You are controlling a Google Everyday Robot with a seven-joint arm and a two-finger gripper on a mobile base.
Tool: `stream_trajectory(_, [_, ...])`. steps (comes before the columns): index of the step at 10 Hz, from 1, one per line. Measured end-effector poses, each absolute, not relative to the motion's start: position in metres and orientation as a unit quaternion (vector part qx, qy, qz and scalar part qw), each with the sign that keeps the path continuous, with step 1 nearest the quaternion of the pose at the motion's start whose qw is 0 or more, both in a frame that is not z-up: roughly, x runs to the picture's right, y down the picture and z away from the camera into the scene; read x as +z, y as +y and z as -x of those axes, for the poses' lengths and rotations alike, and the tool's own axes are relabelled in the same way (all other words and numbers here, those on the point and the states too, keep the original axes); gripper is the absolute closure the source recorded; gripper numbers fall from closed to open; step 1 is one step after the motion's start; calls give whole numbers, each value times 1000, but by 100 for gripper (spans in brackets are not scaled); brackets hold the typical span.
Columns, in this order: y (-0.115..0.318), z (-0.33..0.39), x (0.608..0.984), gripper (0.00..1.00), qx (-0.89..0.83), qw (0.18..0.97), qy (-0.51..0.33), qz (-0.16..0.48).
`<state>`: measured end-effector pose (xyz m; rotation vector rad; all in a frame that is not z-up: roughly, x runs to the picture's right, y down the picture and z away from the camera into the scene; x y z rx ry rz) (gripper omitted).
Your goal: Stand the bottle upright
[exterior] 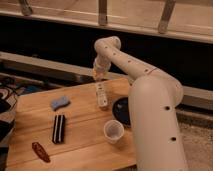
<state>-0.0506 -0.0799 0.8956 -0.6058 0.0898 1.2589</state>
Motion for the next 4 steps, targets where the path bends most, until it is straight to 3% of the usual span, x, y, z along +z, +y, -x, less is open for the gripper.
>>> stream_trajectory(4, [-92, 68, 887, 98, 579, 766, 0, 280])
